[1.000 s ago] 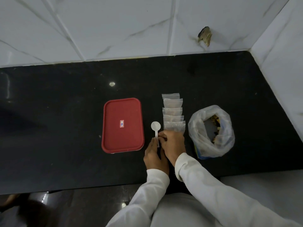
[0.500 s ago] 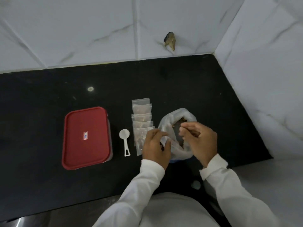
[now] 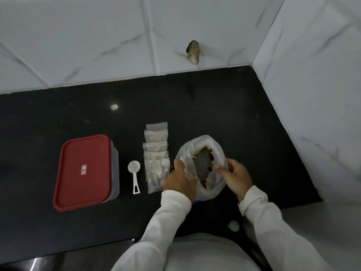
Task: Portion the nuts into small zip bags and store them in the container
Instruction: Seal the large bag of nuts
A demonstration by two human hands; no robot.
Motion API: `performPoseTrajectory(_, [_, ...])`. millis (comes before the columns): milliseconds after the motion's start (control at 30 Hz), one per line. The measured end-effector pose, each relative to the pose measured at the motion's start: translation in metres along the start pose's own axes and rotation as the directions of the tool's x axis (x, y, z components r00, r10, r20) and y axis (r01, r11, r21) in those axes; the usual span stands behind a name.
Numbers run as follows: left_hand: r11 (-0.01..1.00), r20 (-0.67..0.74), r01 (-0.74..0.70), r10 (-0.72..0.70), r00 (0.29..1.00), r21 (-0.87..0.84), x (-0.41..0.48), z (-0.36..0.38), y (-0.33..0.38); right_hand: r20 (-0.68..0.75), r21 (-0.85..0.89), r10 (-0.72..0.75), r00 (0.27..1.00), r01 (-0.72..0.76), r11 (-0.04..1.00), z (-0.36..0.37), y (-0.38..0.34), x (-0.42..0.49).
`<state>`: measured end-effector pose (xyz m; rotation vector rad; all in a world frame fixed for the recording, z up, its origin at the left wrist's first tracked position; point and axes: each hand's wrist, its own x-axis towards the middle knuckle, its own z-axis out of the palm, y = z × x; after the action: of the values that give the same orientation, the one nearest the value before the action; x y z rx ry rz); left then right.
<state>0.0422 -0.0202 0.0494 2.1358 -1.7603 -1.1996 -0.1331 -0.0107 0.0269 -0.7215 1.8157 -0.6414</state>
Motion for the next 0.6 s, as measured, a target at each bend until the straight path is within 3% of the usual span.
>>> performPoseTrajectory(167, [0.840, -0.132, 0.069, -0.165, 0.978, -0.539, -0.011, 0.010, -0.005, 0.075, 0.333, 0.080, 0.994, -0.101, 0.938, -0.010, -0.005, -0.002])
performPoseTrajectory(433, [0.578, -0.198, -0.040, -0.213, 0.957, -0.815, -0.016, 0.008, 0.000, 0.095, 0.472, 0.204, 0.974, -0.225, 0.852, -0.014, -0.009, 0.002])
performPoseTrajectory(500, [0.383, -0.130, -0.022, -0.258, 0.957, -0.924, -0.013, 0.004, 0.006, 0.096, 0.482, 0.200, 0.975, -0.221, 0.848, -0.016, -0.008, 0.003])
performPoseTrajectory(567, [0.127, 0.010, 0.051, -0.303, 0.953, -0.991, -0.006, -0.003, 0.013, 0.108, 0.498, 0.161, 0.981, -0.194, 0.845, -0.021, -0.011, 0.000])
performPoseTrajectory(600, [0.055, 0.096, 0.119, -0.315, 0.944, -0.991, 0.000, -0.006, 0.016, 0.111, 0.489, 0.128, 0.985, -0.167, 0.857, -0.023, -0.012, -0.001])
